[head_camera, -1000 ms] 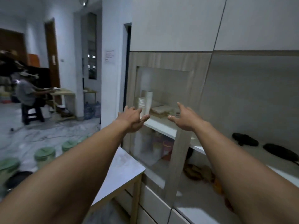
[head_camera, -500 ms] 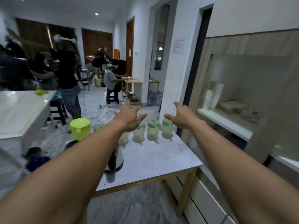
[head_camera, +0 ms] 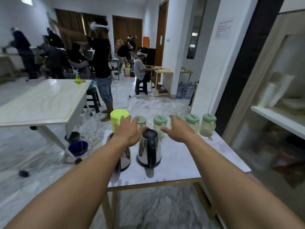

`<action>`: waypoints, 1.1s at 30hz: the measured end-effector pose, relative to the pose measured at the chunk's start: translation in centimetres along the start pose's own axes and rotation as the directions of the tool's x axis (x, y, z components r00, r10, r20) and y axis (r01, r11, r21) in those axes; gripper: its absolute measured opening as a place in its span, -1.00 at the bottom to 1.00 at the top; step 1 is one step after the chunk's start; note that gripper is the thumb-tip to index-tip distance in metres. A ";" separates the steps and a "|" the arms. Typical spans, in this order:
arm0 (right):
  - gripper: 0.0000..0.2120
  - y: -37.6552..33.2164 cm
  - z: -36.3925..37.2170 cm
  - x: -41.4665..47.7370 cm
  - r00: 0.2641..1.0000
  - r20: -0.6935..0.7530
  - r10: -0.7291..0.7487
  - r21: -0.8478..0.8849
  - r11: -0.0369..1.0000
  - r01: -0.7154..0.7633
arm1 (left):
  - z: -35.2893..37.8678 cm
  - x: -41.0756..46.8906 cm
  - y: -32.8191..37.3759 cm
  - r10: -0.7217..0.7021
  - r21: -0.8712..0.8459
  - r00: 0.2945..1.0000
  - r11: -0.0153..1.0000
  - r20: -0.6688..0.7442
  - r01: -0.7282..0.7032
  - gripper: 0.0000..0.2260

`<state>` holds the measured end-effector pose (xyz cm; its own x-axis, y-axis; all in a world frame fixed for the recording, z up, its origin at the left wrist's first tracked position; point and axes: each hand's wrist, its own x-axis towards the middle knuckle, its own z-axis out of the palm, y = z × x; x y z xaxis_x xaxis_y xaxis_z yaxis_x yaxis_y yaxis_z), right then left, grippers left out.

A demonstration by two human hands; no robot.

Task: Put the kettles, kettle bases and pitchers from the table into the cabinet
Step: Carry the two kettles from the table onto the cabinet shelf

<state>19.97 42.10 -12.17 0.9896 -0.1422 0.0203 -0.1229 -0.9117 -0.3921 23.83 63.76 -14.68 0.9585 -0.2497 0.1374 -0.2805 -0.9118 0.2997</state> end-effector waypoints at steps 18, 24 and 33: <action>-0.21 -1.0 18.2 4.2 0.990 0.092 0.108 0.179 0.976 -0.123 | 12.0 -1.8 -11.4 -0.413 -0.321 0.910 0.861 0.009 0.394 -0.28; -0.35 0.5 22.1 3.8 0.954 0.116 0.278 0.597 0.748 -0.291 | 16.0 -1.7 -12.2 -0.586 -0.634 0.795 0.559 0.154 0.535 -0.41; -0.72 3.1 25.7 7.8 0.927 0.181 0.330 0.742 0.573 -0.348 | 18.6 1.9 -12.7 -0.692 -0.810 0.692 0.278 0.204 0.517 -0.64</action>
<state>29.18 48.03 -36.86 0.8900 -0.3625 -0.2765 -0.3601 -0.1868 -0.9140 30.19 68.77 -35.81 0.8681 0.3918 -0.3048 0.3763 -0.1190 0.9188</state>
